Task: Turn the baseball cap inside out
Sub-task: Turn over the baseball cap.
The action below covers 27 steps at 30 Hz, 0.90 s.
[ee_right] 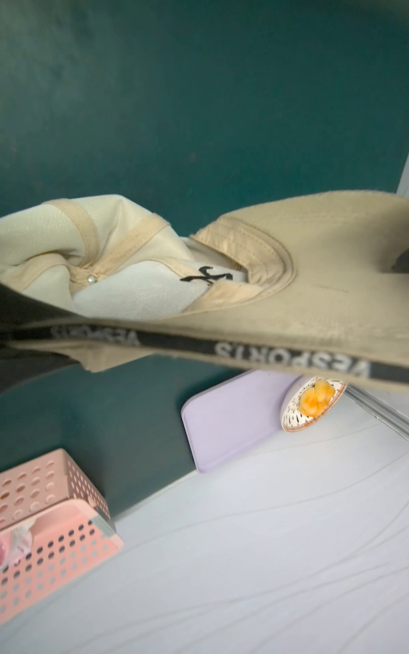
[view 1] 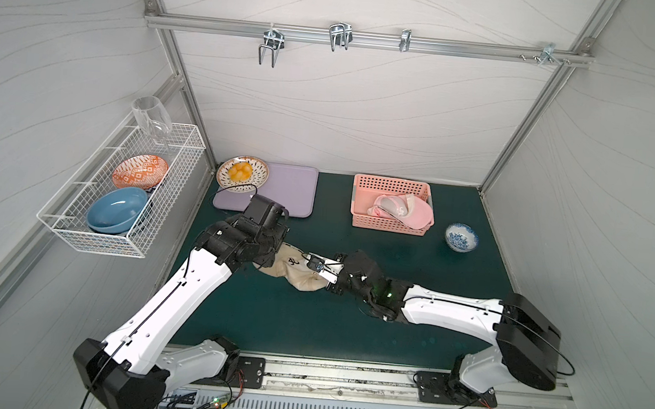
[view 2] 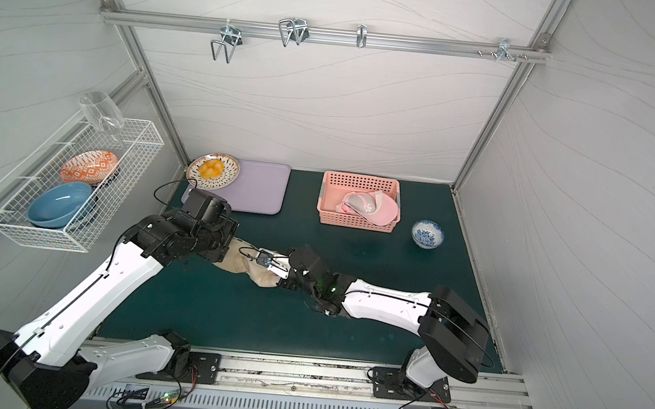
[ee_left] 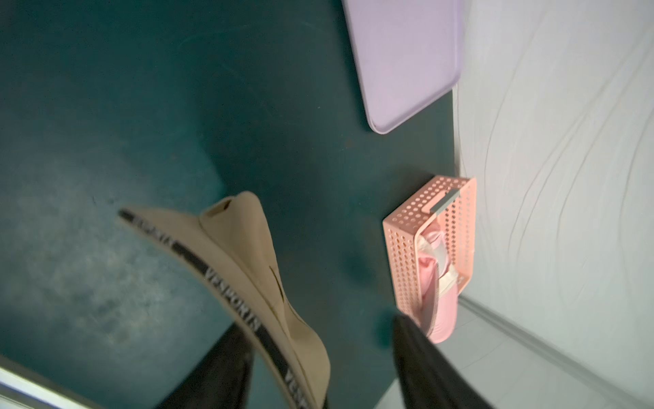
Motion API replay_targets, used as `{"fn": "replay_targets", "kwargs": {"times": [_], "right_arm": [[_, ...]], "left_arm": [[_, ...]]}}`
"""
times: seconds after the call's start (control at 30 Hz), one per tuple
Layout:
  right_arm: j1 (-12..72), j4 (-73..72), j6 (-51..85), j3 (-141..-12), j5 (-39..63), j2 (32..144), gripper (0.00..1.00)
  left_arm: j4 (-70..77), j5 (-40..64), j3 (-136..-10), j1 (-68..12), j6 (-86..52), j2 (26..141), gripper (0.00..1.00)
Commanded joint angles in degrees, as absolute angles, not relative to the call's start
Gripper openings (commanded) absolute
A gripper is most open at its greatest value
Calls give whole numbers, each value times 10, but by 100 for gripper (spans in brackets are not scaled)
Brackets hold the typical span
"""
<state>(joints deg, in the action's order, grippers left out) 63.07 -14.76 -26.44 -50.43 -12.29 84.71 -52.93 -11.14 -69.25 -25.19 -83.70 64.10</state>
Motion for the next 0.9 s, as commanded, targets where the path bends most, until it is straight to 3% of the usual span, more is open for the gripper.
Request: {"fn": "replay_targets", "kwargs": {"times": [0.0,0.1,0.2,0.37,0.57,0.87], "right_arm": [[586,-63,-184,-523,-34,778,0],[544,12,-156,-532,34,736,0],[502,98,-140,-548,96,703,0],[429,220,-125,-583,200,674,0],[393,295,-135,-603,254,669,0],[391,302,-146,-613,297,669,0]], "left_arm": [[-439,-178,-702,-251,-638,625,95],[-296,-119,-649,-234,-409,595,100],[-127,68,-568,-188,-263,548,100],[-9,273,-506,-132,-172,524,100],[66,476,-481,-126,-114,541,100],[-2,548,-515,-126,-52,610,100]]}}
